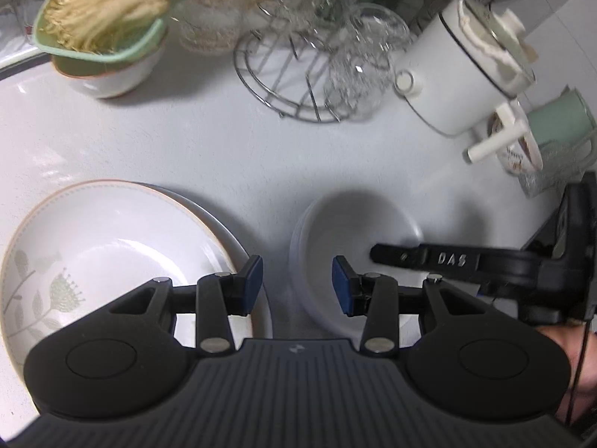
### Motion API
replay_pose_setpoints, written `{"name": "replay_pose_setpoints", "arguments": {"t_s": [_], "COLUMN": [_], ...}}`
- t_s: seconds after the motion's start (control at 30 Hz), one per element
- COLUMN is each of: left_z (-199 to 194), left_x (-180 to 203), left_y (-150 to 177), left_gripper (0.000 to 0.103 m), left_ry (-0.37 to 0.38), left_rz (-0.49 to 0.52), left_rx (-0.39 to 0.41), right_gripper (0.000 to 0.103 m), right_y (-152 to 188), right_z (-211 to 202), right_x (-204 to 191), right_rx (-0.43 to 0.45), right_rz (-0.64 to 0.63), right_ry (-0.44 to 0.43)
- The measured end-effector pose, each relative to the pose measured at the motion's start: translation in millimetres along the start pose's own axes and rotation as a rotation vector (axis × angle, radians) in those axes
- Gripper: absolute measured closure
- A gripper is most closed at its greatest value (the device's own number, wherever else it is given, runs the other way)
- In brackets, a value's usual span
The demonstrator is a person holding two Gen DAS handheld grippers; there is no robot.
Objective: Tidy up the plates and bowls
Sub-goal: 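Carry the white bowl with both grippers over the nested blue bowls, then lower the white bowl with both grippers into the blue bowls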
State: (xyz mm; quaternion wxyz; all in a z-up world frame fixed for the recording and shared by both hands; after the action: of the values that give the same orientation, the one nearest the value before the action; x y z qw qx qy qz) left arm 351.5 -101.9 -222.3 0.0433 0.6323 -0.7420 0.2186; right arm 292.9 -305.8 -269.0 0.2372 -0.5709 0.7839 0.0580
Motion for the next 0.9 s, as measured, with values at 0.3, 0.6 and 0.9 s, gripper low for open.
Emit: {"name": "replay_pose_setpoints", "arguments": {"t_s": [0.3,0.6,0.9], "left_z": [20,57,76], "left_x": [27,54,57], "left_y": [-2,10,10], "left_gripper": [0.049,0.049,0.057], "left_ry": [0.101,0.087,0.088], "left_rz": [0.036,0.147,0.149], "left_rx": [-0.042,-0.137,-0.181], "right_gripper": [0.087,0.088,0.088], "right_y": [3,22,25], "right_z": [-12,-29,-31], "right_x": [28,52,49], "right_rx": [0.022,0.049,0.062], "right_rz": [0.071,0.146,0.133], "right_ry": [0.018,0.037,0.046]}}
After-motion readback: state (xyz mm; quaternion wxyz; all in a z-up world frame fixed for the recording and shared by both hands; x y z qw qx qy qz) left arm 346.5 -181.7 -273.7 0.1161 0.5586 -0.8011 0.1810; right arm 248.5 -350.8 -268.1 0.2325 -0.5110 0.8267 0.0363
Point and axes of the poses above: each gripper's, at about its wrist camera, not at the fingertips, and z roughly the way its jaws point, x to its right, y to its underside, the point moved 5 cm from there along z, roughly the way its jaws point, and after that the axes turned 5 degrees about -x, right-handed, at the moved point
